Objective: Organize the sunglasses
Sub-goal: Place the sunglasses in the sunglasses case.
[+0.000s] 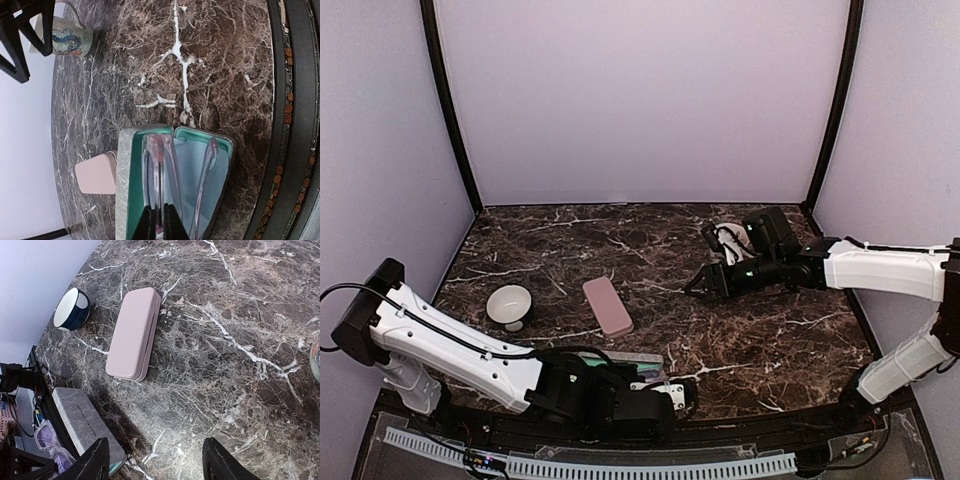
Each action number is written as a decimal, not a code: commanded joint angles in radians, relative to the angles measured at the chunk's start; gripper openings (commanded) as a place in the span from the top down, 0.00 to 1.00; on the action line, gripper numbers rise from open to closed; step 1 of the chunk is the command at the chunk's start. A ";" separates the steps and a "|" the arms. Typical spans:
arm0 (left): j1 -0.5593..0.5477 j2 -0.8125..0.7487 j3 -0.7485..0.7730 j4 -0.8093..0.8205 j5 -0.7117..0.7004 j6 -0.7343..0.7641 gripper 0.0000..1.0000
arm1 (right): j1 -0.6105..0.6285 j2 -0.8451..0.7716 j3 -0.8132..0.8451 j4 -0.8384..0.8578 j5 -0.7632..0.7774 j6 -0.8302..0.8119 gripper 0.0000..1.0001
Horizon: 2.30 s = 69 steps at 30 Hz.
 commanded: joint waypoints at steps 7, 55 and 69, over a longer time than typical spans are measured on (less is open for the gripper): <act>0.032 -0.063 -0.091 0.209 -0.006 0.250 1.00 | -0.002 0.016 -0.012 0.077 -0.056 0.005 0.36; 0.041 0.025 -0.245 0.369 -0.027 0.278 0.92 | 0.000 0.051 -0.009 0.089 -0.085 0.025 0.36; 0.037 -0.002 -0.235 0.325 -0.002 0.222 0.77 | 0.003 0.052 -0.013 0.094 -0.088 0.031 0.36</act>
